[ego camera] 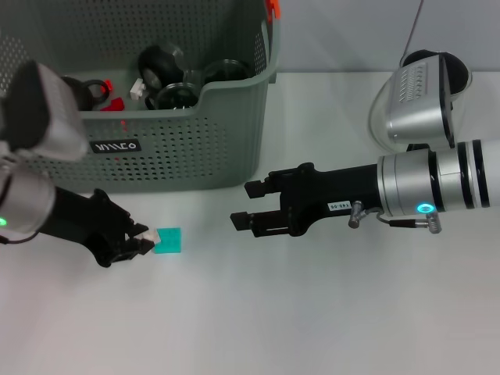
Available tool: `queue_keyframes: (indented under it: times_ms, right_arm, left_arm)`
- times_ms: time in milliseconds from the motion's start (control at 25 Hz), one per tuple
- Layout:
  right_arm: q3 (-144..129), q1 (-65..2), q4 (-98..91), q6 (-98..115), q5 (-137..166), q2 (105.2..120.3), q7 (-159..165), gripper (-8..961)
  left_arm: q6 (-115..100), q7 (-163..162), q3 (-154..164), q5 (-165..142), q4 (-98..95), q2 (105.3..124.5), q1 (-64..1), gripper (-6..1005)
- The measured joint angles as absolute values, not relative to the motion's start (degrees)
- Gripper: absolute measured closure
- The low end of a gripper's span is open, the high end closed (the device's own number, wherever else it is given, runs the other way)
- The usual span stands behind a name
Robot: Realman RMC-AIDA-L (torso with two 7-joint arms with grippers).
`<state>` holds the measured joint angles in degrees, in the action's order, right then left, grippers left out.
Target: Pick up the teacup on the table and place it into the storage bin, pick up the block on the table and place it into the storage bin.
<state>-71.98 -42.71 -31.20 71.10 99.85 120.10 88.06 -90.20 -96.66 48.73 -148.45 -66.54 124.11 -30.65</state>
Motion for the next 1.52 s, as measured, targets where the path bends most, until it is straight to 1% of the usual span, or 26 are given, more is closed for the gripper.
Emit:
queue_keyframes:
  times_ms: [120, 240, 360, 440, 520, 600, 760, 1000, 1040, 1080, 1160, 1200, 1320, 1480, 1520]
  right_arm:
    - [-71.98, -42.68, -31.2, 71.17, 99.85, 120.06, 88.04, 286]
    - [-71.91, -42.55, -31.37, 71.3, 99.85, 119.98, 87.99, 286]
    - [-71.89, -42.54, -31.62, 71.54, 99.85, 119.97, 87.97, 286]
    - [-71.89, -42.54, -31.69, 71.89, 99.85, 119.91, 87.98, 285]
    - [-71.89, -42.54, -31.7, 72.21, 99.85, 119.82, 88.01, 285]
    - [-71.89, -42.54, -31.71, 72.45, 99.85, 119.77, 88.11, 285]
    - [-71.89, -42.54, -31.72, 72.78, 99.87, 119.78, 88.18, 285]
    - [-71.89, -42.46, -31.57, 72.86, 99.88, 119.97, 87.97, 285]
    - [-71.89, -42.43, -31.49, 72.85, 99.87, 119.97, 87.97, 285]
    - [-71.89, -42.41, -31.42, 72.82, 99.86, 119.98, 87.97, 285]
    - [-71.89, -42.33, -31.35, 72.79, 99.85, 120.02, 87.97, 285]
    - [-71.89, -42.3, -31.33, 72.79, 99.84, 120.02, 87.97, 285]
    - [-71.89, -42.19, -31.3, 72.77, 99.84, 119.95, 87.97, 285]
    - [-71.89, -42.16, -31.29, 72.69, 99.83, 119.88, 87.97, 285]
    - [-71.89, -42.16, -31.29, 72.68, 99.84, 119.88, 87.97, 285]
  left_arm:
    - [-94.49, -96.58, 43.76, -145.74, -67.86, 123.88, -30.65, 815]
    - [-98.48, -96.33, 38.49, -141.84, -67.77, 123.05, -30.65, 815]
    - [-102.43, -96.2, 33.0, -136.85, -66.44, 121.55, -30.67, 815]
    - [-105.58, -96.26, 29.35, -132.57, -64.95, 120.06, -30.79, 815]
    - [-107.86, -96.66, 26.43, -128.04, -63.78, 118.97, -31.19, 815]
    - [-107.95, -97.19, 24.87, -125.32, -63.48, 118.49, -31.75, 815]
    - [-103.24, -99.39, 24.36, -123.59, -62.94, 118.0, -33.99, 814]
    - [-90.28, -104.04, 25.28, -124.14, -58.72, 116.07, -38.12, 814]
    - [-90.28, -104.04, 25.28, -124.14, -58.72, 116.07, -38.12, 814]
    - [-84.76, -105.37, 26.2, -124.31, -56.88, 115.48, -39.39, 814]
    - [-82.71, -106.03, 26.8, -124.45, -56.18, 115.32, -39.81, 814]
    - [-78.61, -107.31, 28.58, -124.76, -54.65, 114.92, -40.42, 814]
    - [-75.19, -107.93, 30.27, -124.87, -52.61, 114.54, -41.11, 814]
    - [-70.75, -109.47, 31.1, -124.99, -51.67, 114.5, -41.65, 814]
    - [-69.63, -110.18, 31.22, -125.0, -51.7, 114.53, -41.67, 769]
